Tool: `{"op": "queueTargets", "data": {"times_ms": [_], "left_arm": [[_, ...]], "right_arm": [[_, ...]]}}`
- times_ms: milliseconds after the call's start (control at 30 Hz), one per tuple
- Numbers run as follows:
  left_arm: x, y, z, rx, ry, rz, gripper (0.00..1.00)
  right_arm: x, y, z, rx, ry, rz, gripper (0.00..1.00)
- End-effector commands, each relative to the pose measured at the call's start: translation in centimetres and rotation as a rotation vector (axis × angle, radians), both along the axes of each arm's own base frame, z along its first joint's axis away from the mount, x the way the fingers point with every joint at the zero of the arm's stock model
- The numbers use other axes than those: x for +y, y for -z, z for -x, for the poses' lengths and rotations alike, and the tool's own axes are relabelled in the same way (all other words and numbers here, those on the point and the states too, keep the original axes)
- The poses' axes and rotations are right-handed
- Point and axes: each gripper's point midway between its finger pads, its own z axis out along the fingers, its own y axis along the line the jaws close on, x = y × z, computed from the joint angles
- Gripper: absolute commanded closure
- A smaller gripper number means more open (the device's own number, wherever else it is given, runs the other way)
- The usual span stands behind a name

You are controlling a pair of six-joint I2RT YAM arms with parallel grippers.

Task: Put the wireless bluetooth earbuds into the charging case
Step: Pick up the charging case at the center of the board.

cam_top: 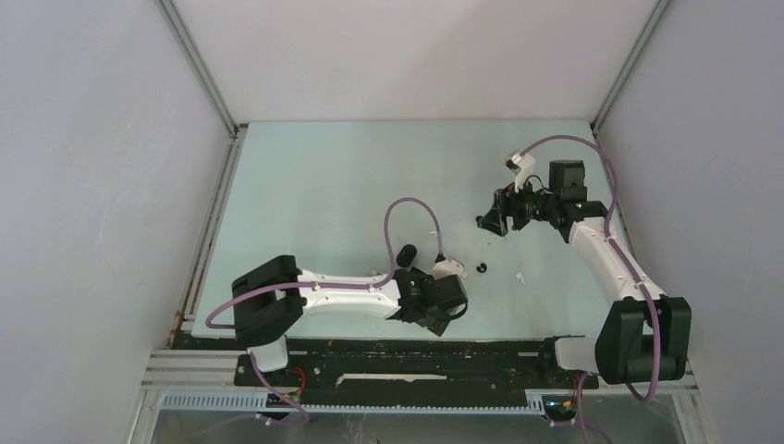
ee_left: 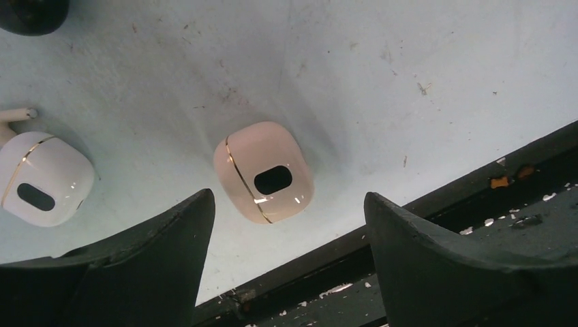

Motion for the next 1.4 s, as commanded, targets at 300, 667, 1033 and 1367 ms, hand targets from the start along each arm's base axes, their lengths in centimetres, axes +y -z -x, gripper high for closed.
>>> {"op": "queueTargets", "data": {"times_ms": [300, 667, 1033, 1367], "left_arm": [[0.6, 0.9, -1.2, 0.037, -0.086, 0.065, 0.23], [0.5, 0.3, -2.1, 0.026, -0.009, 0.074, 0.51], [-0.3, -7.9, -4.1, -0.364, 0.331, 0.100, 0.77], [-2.4, -13.8, -4.8, -0.572, 0.497, 0.243, 0.75]], "right_arm": [[-0.2, -2.3, -0.2, -0.041, 0.012, -0.034, 0.27], [-0.5, -1.8, -0.2, -0.029, 0.020, -0.040, 0.28], [0.2, -0.2, 1.1, 0.221, 0.057, -0.104, 0.33], [6.9, -0.4, 6.5, 0.403, -0.271, -0.226, 0.38]]}}
